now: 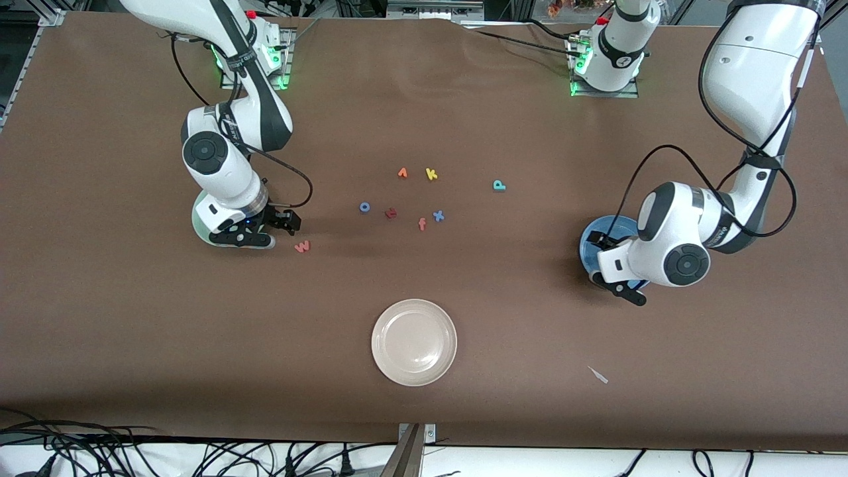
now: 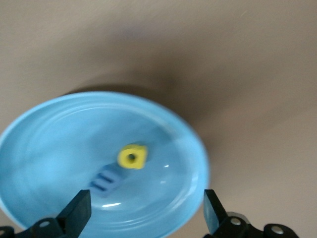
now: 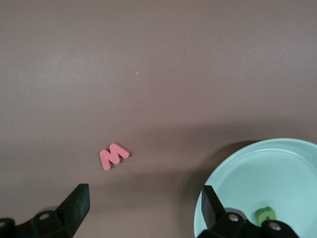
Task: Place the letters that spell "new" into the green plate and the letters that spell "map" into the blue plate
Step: 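Grasp the teal p with the left gripper while the right gripper grasps pink w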
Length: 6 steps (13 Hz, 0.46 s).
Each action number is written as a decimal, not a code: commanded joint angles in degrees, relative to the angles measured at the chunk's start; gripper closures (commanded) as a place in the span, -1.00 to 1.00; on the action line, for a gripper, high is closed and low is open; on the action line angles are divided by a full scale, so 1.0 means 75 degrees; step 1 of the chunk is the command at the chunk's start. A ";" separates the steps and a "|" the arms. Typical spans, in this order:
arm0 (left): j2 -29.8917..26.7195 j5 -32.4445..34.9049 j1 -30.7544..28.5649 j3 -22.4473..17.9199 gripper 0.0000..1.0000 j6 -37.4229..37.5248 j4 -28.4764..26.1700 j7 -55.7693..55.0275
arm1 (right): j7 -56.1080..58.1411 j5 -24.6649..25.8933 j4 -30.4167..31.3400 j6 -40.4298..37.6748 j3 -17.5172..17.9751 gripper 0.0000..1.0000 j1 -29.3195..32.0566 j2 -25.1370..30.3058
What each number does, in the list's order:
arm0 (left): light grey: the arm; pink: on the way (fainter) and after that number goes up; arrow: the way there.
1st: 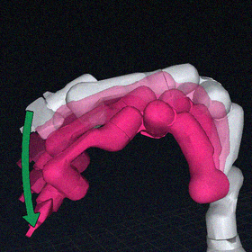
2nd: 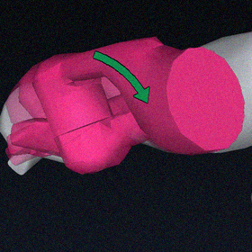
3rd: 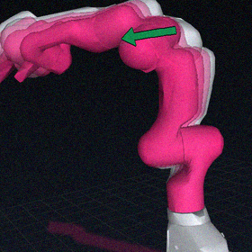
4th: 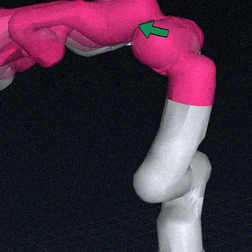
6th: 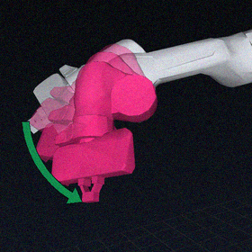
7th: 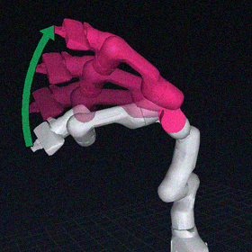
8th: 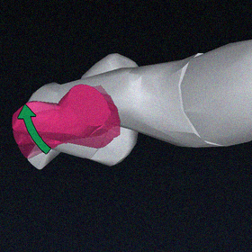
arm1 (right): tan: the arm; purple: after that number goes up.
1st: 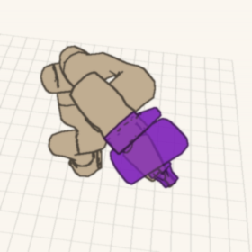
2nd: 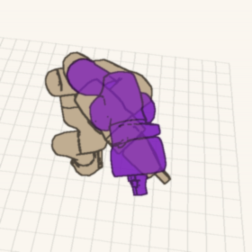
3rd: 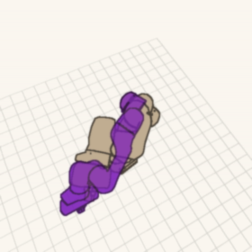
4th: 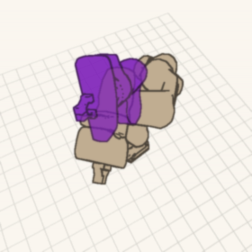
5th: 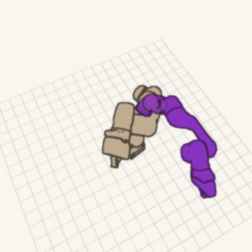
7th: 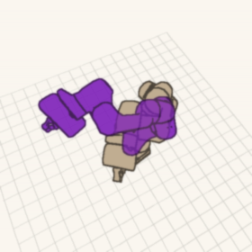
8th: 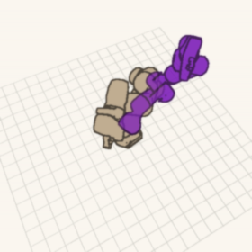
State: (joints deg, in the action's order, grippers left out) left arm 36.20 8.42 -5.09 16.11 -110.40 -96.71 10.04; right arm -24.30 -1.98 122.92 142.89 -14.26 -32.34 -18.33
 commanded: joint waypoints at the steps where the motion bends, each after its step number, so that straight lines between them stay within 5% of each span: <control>1: -0.0570 -0.0232 -0.0036 0.0487 -1.00 0.0036 -0.0415 -0.1275 | -0.1406 -0.0087 -0.0241 -0.0080 0.0050 -0.99 0.0034 -0.0216; 6: -0.1859 -0.0255 -0.0048 0.1015 -1.00 -0.1716 -0.2627 -0.3023 | -0.3685 -0.0087 -0.0230 0.0119 0.0213 -0.98 -0.0048 -0.0439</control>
State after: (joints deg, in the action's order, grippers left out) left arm 28.96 7.95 -5.05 22.92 -116.21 -105.94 -8.38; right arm -48.60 -2.05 122.27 143.56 -13.01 -32.50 -20.74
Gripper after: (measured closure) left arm 0.000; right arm 0.004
